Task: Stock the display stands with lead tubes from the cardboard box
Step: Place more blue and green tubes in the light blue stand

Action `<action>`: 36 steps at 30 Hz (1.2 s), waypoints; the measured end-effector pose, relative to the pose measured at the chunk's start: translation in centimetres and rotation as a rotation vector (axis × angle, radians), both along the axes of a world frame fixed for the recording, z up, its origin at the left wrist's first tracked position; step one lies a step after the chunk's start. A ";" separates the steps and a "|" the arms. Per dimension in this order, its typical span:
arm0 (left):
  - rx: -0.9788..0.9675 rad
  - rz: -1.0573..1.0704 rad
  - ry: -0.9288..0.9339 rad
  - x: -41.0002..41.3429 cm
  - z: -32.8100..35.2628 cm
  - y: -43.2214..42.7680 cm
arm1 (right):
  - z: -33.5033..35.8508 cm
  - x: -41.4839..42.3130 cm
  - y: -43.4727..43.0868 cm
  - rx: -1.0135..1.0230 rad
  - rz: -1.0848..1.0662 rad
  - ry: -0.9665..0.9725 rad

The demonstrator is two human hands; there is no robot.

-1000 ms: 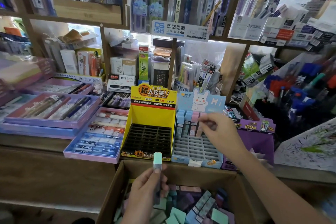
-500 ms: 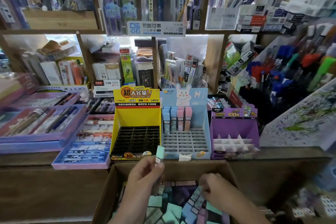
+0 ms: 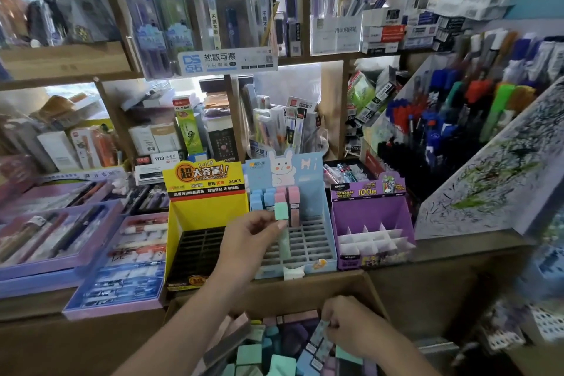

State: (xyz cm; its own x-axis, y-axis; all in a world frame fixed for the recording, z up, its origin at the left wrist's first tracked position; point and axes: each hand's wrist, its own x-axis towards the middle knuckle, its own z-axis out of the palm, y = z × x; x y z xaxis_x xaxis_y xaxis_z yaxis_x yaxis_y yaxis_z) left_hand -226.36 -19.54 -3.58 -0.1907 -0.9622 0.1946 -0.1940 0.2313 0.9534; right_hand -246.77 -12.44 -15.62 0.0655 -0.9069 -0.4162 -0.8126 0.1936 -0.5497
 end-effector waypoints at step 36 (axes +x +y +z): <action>-0.258 0.078 -0.698 -9.1 0.2 -7.7 | 0.9 -0.3 0.7 -0.059 0.039 -0.059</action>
